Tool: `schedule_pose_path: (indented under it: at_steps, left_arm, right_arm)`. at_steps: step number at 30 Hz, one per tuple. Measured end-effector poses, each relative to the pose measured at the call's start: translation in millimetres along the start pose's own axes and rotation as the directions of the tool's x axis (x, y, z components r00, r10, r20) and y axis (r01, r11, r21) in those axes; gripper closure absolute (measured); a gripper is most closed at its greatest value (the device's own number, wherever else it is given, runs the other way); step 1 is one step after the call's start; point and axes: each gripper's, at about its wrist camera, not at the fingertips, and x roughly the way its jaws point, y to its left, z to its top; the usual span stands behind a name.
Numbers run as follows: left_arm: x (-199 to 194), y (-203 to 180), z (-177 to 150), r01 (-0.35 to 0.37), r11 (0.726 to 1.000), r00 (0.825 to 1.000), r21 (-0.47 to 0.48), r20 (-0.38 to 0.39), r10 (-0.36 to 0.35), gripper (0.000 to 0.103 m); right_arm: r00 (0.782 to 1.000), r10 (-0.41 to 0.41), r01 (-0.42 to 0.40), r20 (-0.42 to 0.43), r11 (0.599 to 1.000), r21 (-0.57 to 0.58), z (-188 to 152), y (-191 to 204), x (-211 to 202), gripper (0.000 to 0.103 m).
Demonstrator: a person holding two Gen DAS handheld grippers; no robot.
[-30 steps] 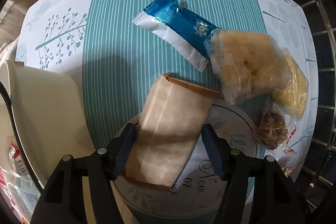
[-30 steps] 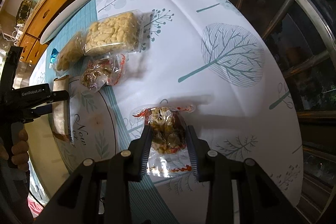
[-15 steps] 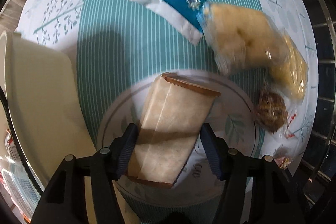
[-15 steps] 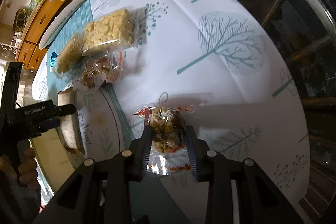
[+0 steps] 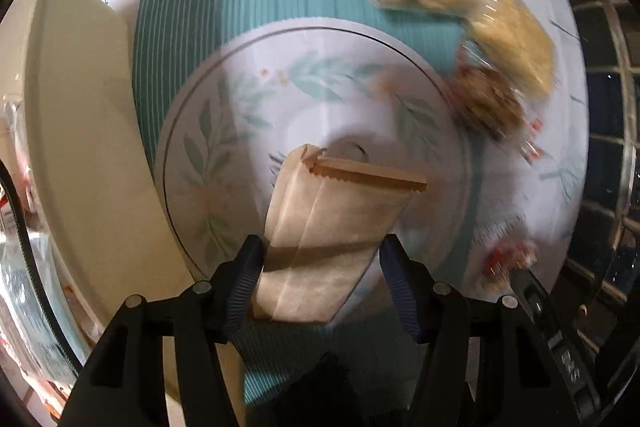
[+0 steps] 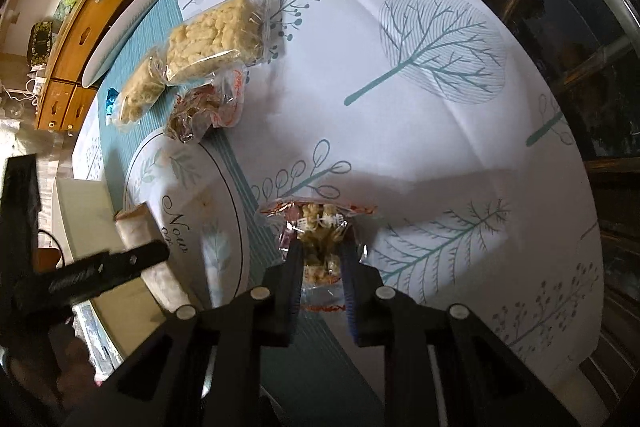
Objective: Organize snacks
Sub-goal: 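Lift the nut bag with the right tool while the left tool regrips the brown paper pack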
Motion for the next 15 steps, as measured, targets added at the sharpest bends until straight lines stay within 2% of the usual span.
schedule_pose_path:
  at_steps: [2,3,4,5,7,12,13,15]
  left_arm:
    - [-8.9,-7.5,-11.9,0.014,1.000,1.000,0.020,0.009,-0.015,0.045]
    - [-14.1,-11.4,-18.8,0.022,0.999,1.000,0.031,0.014,-0.022,0.057]
    - [-19.0,-15.9,-24.2,0.019,0.999,1.000,0.040,0.021,-0.020,0.077]
    - [-24.2,-18.5,-31.4,0.045,0.998,0.999,0.047,0.023,-0.046,0.086]
    - [-30.0,-19.5,-40.2,0.078,0.995,0.997,0.059,0.023,-0.080,0.085]
    - [-47.8,-13.6,-42.2,0.080,0.994,0.995,0.068,0.049,-0.083,0.086]
    - [-49.5,-9.1,-44.5,0.082,0.995,0.995,0.061,0.054,-0.086,0.086]
    - [-55.8,3.2,-45.3,0.084,0.995,0.994,0.045,0.064,-0.087,0.086]
  right_arm:
    - [1.000,0.021,-0.021,-0.008,1.000,0.017,-1.5,-2.2,0.2,0.085]
    - [0.999,0.032,-0.032,-0.011,0.999,0.024,-3.0,-3.3,0.4,0.085]
    - [0.999,0.039,-0.039,-0.012,0.999,0.029,-3.2,-3.9,1.1,0.085]
    - [0.999,0.045,-0.044,-0.011,0.998,0.034,-4.4,-4.9,1.2,0.085]
    - [0.998,0.055,-0.055,-0.014,0.997,0.048,-7.2,-6.3,1.8,0.085]
    - [0.996,0.084,-0.081,-0.032,0.993,0.084,-19.0,-9.5,2.2,0.087]
    - [0.996,0.089,-0.087,-0.030,0.993,0.084,-21.0,-9.4,1.2,0.103]
    - [0.993,0.114,-0.113,-0.012,0.991,0.067,-27.7,-5.9,-3.1,0.103]
